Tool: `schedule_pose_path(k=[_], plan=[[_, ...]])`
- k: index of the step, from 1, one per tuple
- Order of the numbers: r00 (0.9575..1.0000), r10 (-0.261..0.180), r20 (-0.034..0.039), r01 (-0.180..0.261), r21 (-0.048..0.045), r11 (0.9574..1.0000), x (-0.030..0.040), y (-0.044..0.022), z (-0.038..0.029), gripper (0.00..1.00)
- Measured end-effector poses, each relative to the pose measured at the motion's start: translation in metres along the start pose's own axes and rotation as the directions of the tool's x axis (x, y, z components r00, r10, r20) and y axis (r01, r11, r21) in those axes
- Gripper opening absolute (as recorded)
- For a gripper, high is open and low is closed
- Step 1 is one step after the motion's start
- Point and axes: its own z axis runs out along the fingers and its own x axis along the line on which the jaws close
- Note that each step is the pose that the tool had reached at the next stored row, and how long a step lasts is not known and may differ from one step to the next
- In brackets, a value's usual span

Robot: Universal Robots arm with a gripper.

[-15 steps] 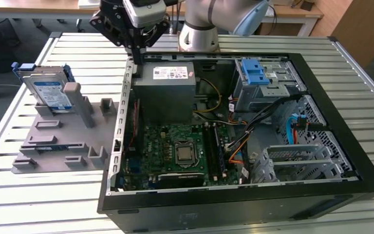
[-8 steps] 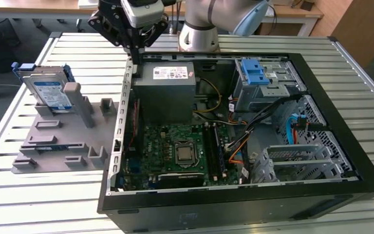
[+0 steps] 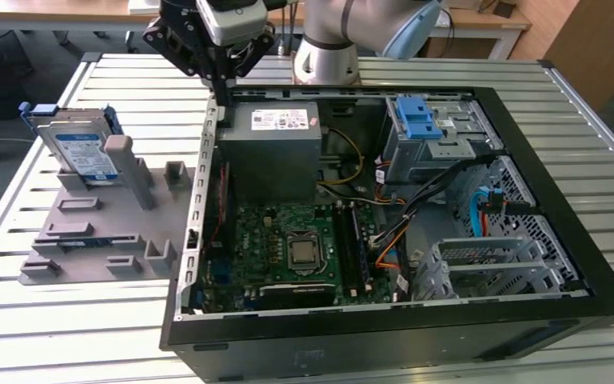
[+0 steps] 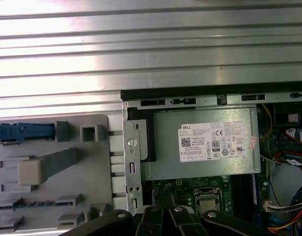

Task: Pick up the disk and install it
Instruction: 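Reach for the disk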

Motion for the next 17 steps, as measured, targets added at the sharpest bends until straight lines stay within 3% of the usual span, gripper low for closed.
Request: schedule_pose_path(k=[17], plan=[[1.0,0.0,0.0,0.0,0.0,1.0,0.0101,0.0023,0.0004,0.11]])
